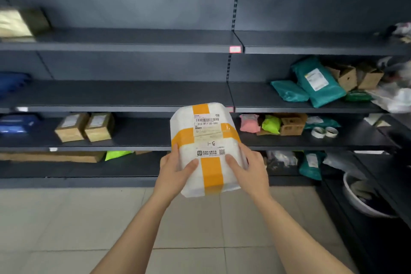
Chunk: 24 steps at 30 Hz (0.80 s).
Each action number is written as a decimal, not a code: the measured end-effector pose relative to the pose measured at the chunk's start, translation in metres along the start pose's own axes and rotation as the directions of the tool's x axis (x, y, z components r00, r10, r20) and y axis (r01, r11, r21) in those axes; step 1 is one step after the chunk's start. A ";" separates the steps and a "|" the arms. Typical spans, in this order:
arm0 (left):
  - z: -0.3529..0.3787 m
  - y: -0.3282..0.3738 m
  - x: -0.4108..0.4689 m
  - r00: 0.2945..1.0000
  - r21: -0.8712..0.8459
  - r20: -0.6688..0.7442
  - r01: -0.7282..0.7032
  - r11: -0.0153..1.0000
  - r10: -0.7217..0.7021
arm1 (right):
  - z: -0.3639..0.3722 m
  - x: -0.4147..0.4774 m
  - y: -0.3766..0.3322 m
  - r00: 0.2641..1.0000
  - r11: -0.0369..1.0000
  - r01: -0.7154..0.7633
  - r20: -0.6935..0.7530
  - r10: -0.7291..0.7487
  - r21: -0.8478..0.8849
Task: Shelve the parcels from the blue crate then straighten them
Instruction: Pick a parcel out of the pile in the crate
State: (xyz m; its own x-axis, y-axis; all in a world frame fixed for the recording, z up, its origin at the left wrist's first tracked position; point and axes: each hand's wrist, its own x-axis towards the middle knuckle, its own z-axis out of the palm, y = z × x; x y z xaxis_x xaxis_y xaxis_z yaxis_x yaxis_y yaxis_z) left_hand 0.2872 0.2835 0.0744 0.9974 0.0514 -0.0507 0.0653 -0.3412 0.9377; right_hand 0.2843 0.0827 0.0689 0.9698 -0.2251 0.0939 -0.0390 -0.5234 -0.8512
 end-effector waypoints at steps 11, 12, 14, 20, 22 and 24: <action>-0.090 -0.083 0.099 0.950 -0.122 -0.172 0.241 0.963 -0.260 | 0.146 0.099 -0.037 0.955 0.995 0.053 0.296 -0.025 -0.086; -0.096 -0.090 0.108 0.945 -0.121 -0.178 0.255 0.959 -0.274 | 0.158 0.108 -0.039 0.945 0.994 0.059 0.326 -0.025 -0.096; -0.106 -0.104 0.127 0.937 -0.114 -0.195 0.272 0.955 -0.290 | 0.183 0.125 -0.043 0.924 0.991 0.072 0.382 -0.023 -0.115; -0.145 -0.148 0.176 0.936 0.013 -0.175 0.313 0.950 -0.306 | 0.266 0.168 -0.052 0.857 0.973 0.109 0.515 0.013 -0.206; -0.164 -0.167 0.195 0.935 0.032 -0.140 0.334 0.942 -0.326 | 0.297 0.182 -0.053 0.838 0.967 0.108 0.544 0.036 -0.231; -0.184 -0.186 0.217 0.924 0.059 -0.100 0.375 0.925 -0.369 | 0.329 0.195 -0.055 0.822 0.960 0.106 0.566 0.062 -0.258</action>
State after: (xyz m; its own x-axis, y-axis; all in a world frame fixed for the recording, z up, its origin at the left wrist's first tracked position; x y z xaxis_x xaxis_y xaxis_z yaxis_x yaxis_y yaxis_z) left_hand 0.4856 0.5307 -0.0475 0.8947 0.2671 -0.3581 0.4365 -0.3521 0.8279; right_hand 0.5550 0.3380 -0.0353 0.9311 0.2478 -0.2676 0.0029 -0.7387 -0.6741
